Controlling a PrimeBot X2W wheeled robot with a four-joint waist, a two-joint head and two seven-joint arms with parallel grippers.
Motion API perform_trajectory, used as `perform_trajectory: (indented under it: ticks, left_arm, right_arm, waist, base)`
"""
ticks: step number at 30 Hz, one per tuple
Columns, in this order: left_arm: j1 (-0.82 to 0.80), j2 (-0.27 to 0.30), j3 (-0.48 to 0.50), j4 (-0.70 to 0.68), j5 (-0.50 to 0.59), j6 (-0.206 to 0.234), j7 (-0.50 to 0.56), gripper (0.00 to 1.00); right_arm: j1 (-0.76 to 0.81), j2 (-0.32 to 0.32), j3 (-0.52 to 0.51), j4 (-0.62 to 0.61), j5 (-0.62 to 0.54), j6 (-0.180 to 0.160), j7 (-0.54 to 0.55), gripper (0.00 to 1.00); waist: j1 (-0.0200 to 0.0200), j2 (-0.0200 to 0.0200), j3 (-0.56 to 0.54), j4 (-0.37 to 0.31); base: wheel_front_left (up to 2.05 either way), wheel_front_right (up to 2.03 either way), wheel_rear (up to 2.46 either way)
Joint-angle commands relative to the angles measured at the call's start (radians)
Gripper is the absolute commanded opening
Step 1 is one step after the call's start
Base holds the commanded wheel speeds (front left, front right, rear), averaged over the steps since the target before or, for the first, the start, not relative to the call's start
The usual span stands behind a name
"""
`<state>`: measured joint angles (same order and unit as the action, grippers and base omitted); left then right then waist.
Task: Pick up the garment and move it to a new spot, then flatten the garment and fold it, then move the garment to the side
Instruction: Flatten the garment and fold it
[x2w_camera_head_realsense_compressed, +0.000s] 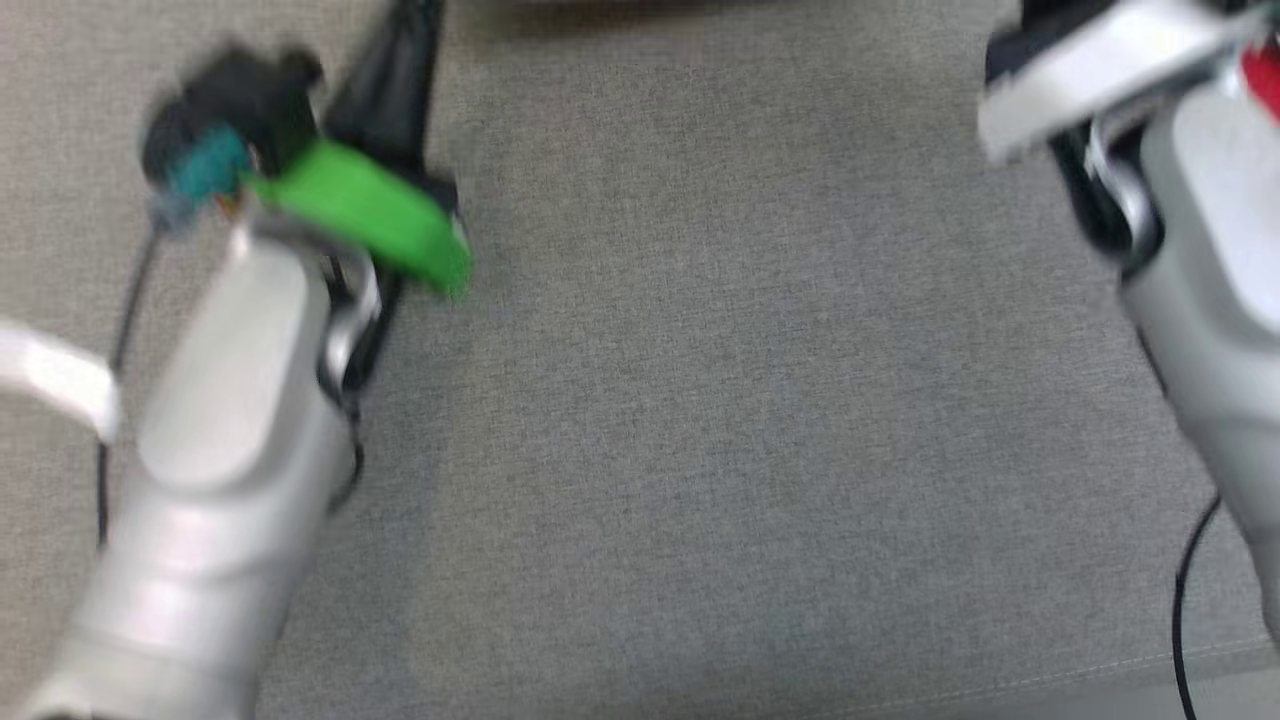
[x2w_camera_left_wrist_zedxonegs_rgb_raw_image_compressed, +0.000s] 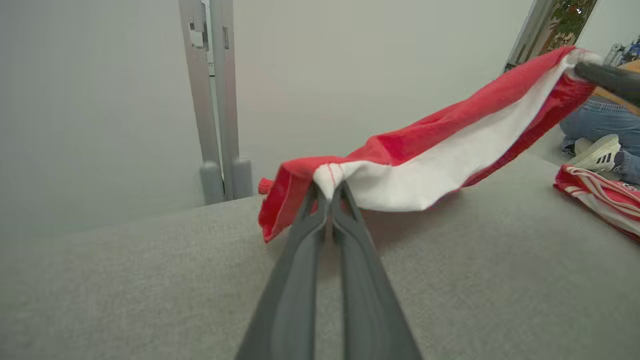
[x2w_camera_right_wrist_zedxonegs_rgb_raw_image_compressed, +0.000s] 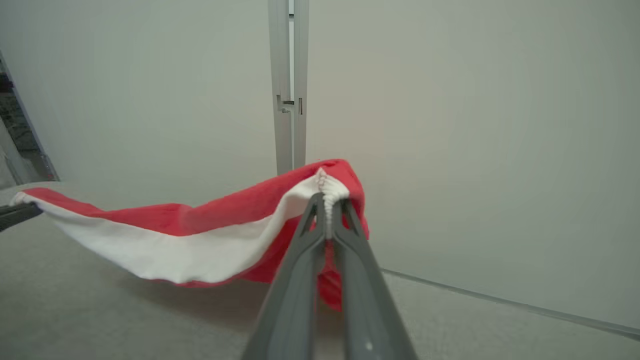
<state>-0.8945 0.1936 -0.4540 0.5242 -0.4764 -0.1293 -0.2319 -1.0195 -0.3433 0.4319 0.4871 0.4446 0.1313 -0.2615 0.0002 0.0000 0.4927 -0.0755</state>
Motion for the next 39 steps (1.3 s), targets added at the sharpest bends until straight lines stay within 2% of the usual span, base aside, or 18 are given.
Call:
perform_trajectory:
  ticks: [1, 5, 8, 12, 16, 19, 24, 27, 30, 32, 35, 39]
  left_arm:
    - [0.073, 0.037, -0.013, -0.033, -0.019, -0.001, -0.011, 0.0]
    - [0.29, 0.105, -0.004, -0.179, -0.069, 0.005, -0.027, 0.0]
    - [0.448, 0.153, 0.046, -0.305, -0.099, 0.051, -0.028, 0.0]
    - [0.654, 0.196, 0.085, -0.458, -0.131, 0.12, -0.018, 0.0]
    - [0.861, 0.222, 0.093, -0.589, -0.163, 0.178, -0.002, 0.0]
    - [1.012, 0.212, 0.113, -0.675, -0.194, 0.225, -0.009, 0.0]
    - [1.174, 0.196, 0.154, -0.789, -0.248, 0.263, -0.021, 0.0]
    - [1.183, 0.221, 0.173, -0.811, -0.233, 0.262, -0.019, 0.0]
    - [1.121, 0.252, 0.189, -0.83, -0.22, 0.259, 0.004, 0.0]
    - [1.075, 0.276, 0.192, -0.842, -0.211, 0.261, 0.039, 0.0]
    - [0.953, 0.323, 0.188, -0.86, -0.192, 0.245, 0.119, 0.0]
    - [0.742, 0.385, 0.169, -0.843, -0.194, 0.201, 0.269, 0.0]
  right_arm:
    - [0.088, -0.022, 0.012, -0.043, 0.027, -0.001, -0.004, 0.0]
    - [0.314, -0.111, 0.057, -0.22, 0.071, -0.001, -0.004, 0.0]
    - [0.467, -0.168, 0.079, -0.322, 0.049, -0.001, -0.004, 0.0]
    - [0.664, -0.207, 0.091, -0.391, 0.006, -0.001, -0.004, 0.0]
    - [0.858, -0.241, 0.11, -0.454, -0.017, -0.002, -0.004, 0.0]
    - [1.003, -0.269, 0.148, -0.507, -0.038, -0.002, -0.005, 0.0]
    - [1.153, -0.283, 0.148, -0.588, -0.036, -0.002, -0.004, 0.0]
    - [1.169, -0.268, 0.149, -0.632, -0.029, -0.001, -0.004, 0.0]
    - [1.125, -0.249, 0.164, -0.661, 0.005, -0.001, -0.004, 0.0]
    - [1.088, -0.215, 0.149, -0.681, 0.059, -0.001, -0.005, 0.0]
    - [1.036, -0.176, 0.127, -0.689, 0.134, -0.002, -0.004, 0.0]
    - [0.96, -0.127, 0.124, -0.692, 0.234, -0.001, -0.004, 0.0]
  waist:
    - [-0.0002, 0.0, -0.035, 0.013]
    - [-0.0002, 0.0, -0.093, 0.034]
    - [-0.0002, 0.0, -0.145, 0.046]
    - [-0.0002, 0.0, -0.215, 0.067]
    - [-0.0002, 0.0, -0.267, 0.089]
    - [-0.0002, 0.0, -0.284, 0.098]
    - [-0.0002, 0.0, -0.262, 0.101]
    - [-0.0002, 0.0, -0.246, 0.086]
    - [-0.0002, 0.0, -0.228, 0.05]
    - [-0.0002, 0.0, -0.211, 0.022]
    - [-0.0002, 0.0, -0.169, -0.015]
    - [-0.0002, 0.0, -0.108, -0.063]
  base:
    - [0.0, 0.0, 0.0]
    - [0.0, 0.0, 0.0]
    - [0.0, 0.0, 0.0]
    - [0.0, 0.0, 0.0]
    - [0.0, 0.0, 0.0]
    - [0.0, 0.0, 0.0]
    - [0.0, 0.0, 0.0]
    - [0.0, 0.0, 0.0]
    - [0.0, 0.0, 0.0]
    - [0.0, 0.0, 0.0]
    - [0.0, 0.0, 0.0]
    - [0.0, 0.0, 0.0]
